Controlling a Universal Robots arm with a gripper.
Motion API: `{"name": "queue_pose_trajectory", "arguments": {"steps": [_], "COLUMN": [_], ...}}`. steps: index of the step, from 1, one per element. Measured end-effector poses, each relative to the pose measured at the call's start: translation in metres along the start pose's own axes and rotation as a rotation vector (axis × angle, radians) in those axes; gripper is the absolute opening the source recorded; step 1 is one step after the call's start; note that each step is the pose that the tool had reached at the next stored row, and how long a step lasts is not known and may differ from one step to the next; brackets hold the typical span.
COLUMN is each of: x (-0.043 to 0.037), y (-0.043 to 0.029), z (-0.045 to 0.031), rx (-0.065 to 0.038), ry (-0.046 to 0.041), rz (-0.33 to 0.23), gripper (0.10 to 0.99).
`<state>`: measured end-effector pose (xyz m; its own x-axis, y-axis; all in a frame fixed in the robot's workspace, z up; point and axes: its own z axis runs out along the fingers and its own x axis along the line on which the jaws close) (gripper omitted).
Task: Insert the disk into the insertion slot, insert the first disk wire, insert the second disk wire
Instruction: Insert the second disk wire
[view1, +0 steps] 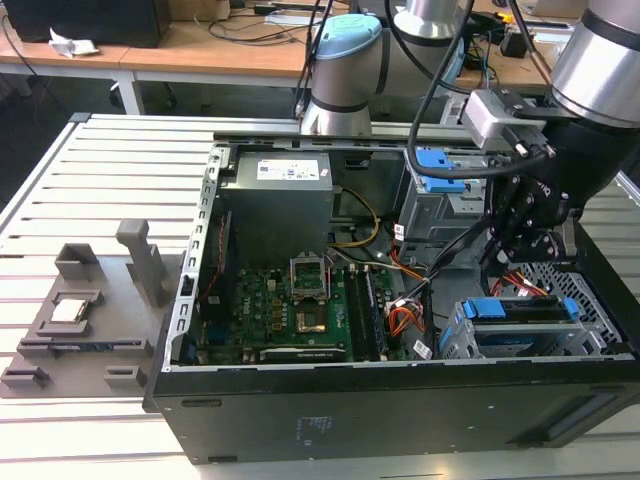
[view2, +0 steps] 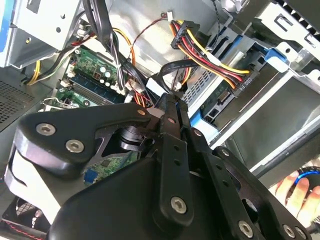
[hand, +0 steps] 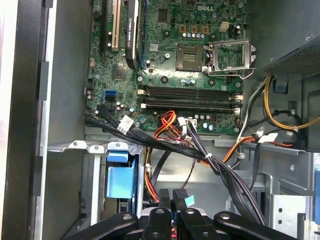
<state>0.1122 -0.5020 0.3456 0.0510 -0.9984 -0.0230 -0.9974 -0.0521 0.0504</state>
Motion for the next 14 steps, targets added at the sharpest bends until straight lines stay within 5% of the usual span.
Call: {"name": "queue_pose_trajectory", "arguments": {"steps": [2,4,12,14], "x": [0.0019,0.0025,0.0024,0.0019], "y": [0.0001,0.0001,0.0001,0.0002], "z": [0.0,-0.0001,-0.0001,-0.0036], "rx": [0.001,0.001,0.001,0.0], "ry": [-0.0168,-0.0228,-0.0221,-0.0094], "rz": [-0.001,-0.001,-0.001,-0.001], "gripper": [0.145,0.145,0.216,0.282]}}
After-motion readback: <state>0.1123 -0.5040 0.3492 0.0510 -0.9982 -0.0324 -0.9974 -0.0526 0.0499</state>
